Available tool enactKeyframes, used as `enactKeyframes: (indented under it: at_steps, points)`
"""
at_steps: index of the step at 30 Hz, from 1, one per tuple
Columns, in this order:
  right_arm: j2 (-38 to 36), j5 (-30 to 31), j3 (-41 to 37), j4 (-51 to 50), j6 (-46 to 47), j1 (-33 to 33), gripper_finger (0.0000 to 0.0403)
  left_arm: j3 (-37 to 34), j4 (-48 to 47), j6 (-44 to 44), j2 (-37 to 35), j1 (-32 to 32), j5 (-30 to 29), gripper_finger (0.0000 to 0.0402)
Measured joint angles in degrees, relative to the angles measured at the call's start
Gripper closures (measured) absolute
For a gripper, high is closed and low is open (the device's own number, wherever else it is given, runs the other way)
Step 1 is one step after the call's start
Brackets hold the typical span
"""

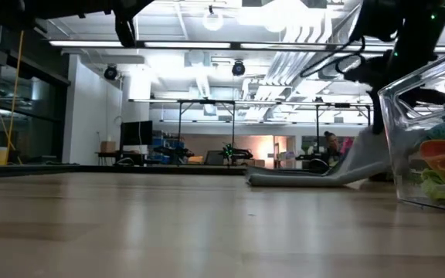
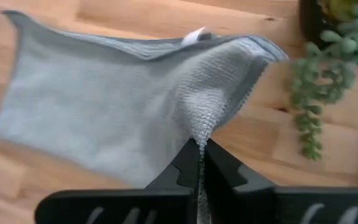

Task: Fold microfiber towels
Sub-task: Fold the gray microfiber cloth

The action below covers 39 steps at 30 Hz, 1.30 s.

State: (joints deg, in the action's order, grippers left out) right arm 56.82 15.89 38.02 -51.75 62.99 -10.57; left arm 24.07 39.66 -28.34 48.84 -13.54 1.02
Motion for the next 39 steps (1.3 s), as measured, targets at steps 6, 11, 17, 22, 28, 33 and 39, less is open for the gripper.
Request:
enactKeyframes:
  at_steps: [6, 11, 17, 22, 28, 33, 39]
  points:
    - [1.98, -4.02, 2.34, 4.7, -1.42, 1.26, 0.0402, -0.01, 0.0, -0.04, 0.0, 0.0, -0.26, 0.03]
    - [7.62, -5.01, 2.37, 16.38, -0.01, 4.01, 0.0403, 0.0, 0.0, -0.13, 0.0, 0.02, -0.26, 0.03]
    - [16.15, -5.27, 2.37, 31.07, 2.02, 5.95, 0.0403, 0.0, 0.0, -0.13, 0.0, 0.02, -0.42, 0.03]
    - [23.07, -5.25, 2.37, 40.33, 6.25, 6.97, 0.0403, 0.0, 0.0, -0.15, 0.01, 0.02, -0.44, 0.03]
    - [28.58, -4.97, 2.37, 50.41, 9.26, 7.0, 0.0403, 0.0, 0.0, -0.93, 0.01, 0.02, -0.44, 0.03]
    - [30.13, -3.49, 2.37, 54.64, 11.78, 6.99, 0.0403, 0.0, 0.0, -1.01, 0.02, 0.02, -0.44, 0.03]
    - [30.29, -3.42, 2.37, 56.21, 14.6, 6.98, 0.0402, 0.0, 0.0, -1.01, 0.02, 0.02, -0.52, 0.03]
